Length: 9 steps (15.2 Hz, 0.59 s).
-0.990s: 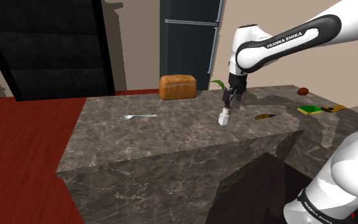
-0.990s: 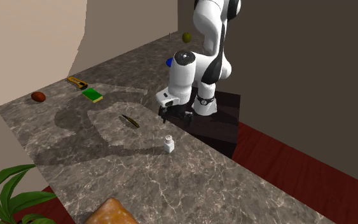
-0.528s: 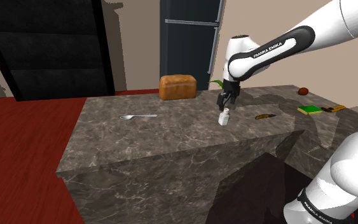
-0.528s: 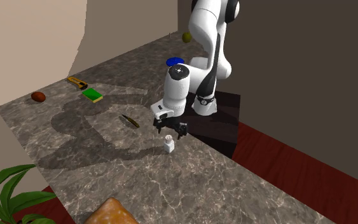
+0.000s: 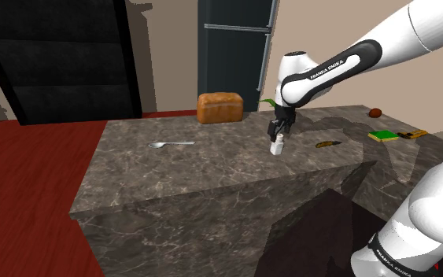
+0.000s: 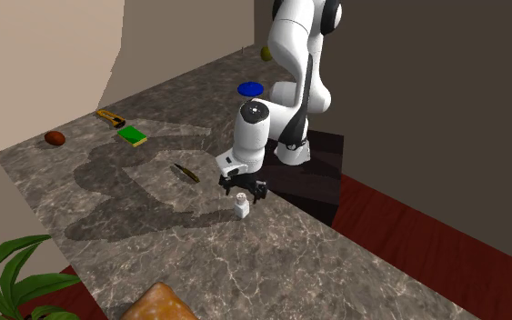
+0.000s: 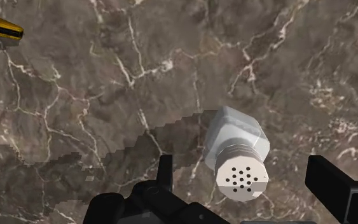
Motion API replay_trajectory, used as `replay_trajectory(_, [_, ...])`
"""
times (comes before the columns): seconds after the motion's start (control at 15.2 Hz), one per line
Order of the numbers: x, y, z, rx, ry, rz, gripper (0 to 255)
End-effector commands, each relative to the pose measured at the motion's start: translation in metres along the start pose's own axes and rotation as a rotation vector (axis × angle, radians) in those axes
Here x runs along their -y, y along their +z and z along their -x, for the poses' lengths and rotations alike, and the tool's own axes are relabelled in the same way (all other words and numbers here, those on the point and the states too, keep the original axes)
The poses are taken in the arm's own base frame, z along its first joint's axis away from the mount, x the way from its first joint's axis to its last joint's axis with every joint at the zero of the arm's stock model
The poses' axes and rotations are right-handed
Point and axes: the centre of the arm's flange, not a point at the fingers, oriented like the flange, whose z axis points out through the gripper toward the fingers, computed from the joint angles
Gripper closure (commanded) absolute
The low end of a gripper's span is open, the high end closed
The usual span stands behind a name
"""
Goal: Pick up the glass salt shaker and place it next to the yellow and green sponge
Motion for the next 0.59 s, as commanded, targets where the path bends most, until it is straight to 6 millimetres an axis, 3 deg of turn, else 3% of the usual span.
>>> replay_trajectory(0.0, [0.0, 0.0001, -0.0001, 0.0, 0.0, 0.0, 0])
replay_trajectory(0.13, [0.0, 0.0001, -0.0001, 0.0, 0.0, 0.0, 0])
replay_trajectory(0.2, [0.0, 0.0001, -0.0001, 0.0, 0.0, 0.0, 255])
replay_trajectory(0.53, [0.0001, 0.0001, -0.0001, 0.0, 0.0, 0.0, 255])
